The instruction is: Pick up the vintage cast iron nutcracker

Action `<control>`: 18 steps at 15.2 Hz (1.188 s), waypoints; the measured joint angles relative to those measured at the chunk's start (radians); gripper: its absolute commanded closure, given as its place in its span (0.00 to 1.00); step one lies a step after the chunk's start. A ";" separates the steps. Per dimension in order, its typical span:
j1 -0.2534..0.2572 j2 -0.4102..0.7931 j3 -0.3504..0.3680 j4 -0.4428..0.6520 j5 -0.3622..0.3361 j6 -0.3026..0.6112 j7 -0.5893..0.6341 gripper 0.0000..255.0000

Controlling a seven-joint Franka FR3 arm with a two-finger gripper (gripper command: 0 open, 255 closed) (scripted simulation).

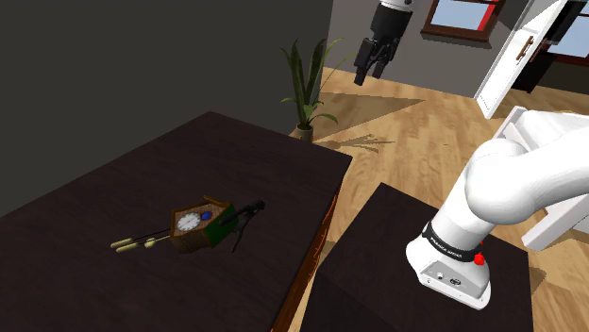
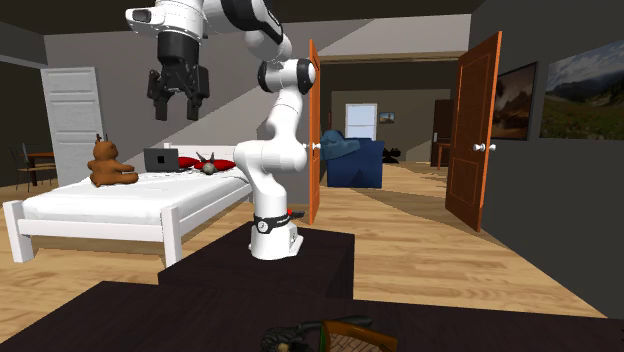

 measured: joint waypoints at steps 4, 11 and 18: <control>-0.009 -0.005 0.043 -0.049 0.035 0.028 0.101 0.00; -0.027 0.013 0.193 -0.175 0.170 0.136 0.442 0.00; -0.037 0.127 0.355 -0.227 0.313 0.289 0.784 0.00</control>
